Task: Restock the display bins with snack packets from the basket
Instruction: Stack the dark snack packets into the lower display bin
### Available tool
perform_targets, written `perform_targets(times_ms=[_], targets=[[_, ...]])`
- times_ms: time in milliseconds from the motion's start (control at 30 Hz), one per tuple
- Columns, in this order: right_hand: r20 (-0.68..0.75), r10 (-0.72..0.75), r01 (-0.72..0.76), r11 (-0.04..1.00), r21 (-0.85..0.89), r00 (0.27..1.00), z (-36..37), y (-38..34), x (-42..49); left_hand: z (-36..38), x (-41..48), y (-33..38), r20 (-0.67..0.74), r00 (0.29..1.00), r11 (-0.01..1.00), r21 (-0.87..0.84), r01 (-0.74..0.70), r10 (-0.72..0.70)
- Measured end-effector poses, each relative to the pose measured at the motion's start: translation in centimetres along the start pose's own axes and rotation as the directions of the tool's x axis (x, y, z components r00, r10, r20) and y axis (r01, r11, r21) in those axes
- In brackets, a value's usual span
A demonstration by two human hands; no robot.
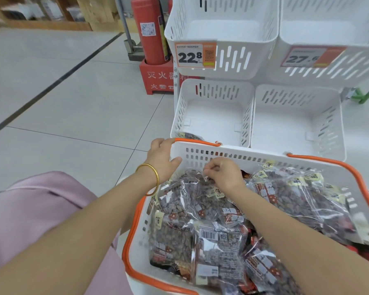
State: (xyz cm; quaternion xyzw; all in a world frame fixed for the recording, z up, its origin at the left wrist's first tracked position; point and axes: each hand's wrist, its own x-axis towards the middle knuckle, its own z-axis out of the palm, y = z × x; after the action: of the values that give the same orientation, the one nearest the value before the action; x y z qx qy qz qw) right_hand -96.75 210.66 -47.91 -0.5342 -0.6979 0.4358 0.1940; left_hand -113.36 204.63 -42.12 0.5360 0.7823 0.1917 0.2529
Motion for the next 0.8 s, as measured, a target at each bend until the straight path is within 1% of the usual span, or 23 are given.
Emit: perform_targets(times_ms=[133,300,367,433,500,533,600,700,800], targets=[[-0.006,-0.051,0.051,0.997,-0.056,0.999,-0.2,-0.2,-0.2,0.9,0.0,-0.7,0.049,0.999,0.993,0.117,-0.008,0.002],[0.021,-0.001,0.001,1.0,0.01,1.0,-0.6,-0.4,-0.1,2.4,0.2,-1.0,0.082,0.996,0.951,0.303,-0.066,0.043],[0.018,0.028,-0.028,0.999,0.041,0.999,-1.1,-0.3,-0.3,2.8,0.3,-1.0,0.053,0.997,0.953,0.294,-0.071,0.058],[-0.032,0.041,-0.038,0.994,0.098,0.999,-1.6,-0.2,-0.5,2.9,0.4,-1.0,-0.002,0.997,0.968,0.239,-0.079,0.082],[-0.084,0.022,-0.009,0.989,0.145,0.996,-2.1,-0.3,-0.5,2.6,0.5,-0.6,-0.059,0.989,0.972,0.202,-0.12,0.134],[-0.093,0.001,0.012,0.99,0.138,0.996,-2.2,-0.3,-0.5,2.3,0.6,-0.2,-0.082,0.982,0.971,0.186,-0.152,0.169],[-0.081,-0.033,0.042,0.992,0.119,0.996,-2.8,-0.3,-0.4,1.5,0.7,1.0,-0.114,0.962,0.96,0.156,-0.23,0.249],[-0.069,-0.022,0.036,0.978,0.207,0.997,-3.9,-0.4,-0.4,0.4,0.6,2.6,-0.133,0.925,0.926,0.181,-0.33,0.356],[-0.073,0.014,0.007,0.958,0.286,0.997,-4.8,-0.5,-0.7,-0.2,0.6,3.2,-0.174,0.91,0.922,0.161,-0.351,0.377]])
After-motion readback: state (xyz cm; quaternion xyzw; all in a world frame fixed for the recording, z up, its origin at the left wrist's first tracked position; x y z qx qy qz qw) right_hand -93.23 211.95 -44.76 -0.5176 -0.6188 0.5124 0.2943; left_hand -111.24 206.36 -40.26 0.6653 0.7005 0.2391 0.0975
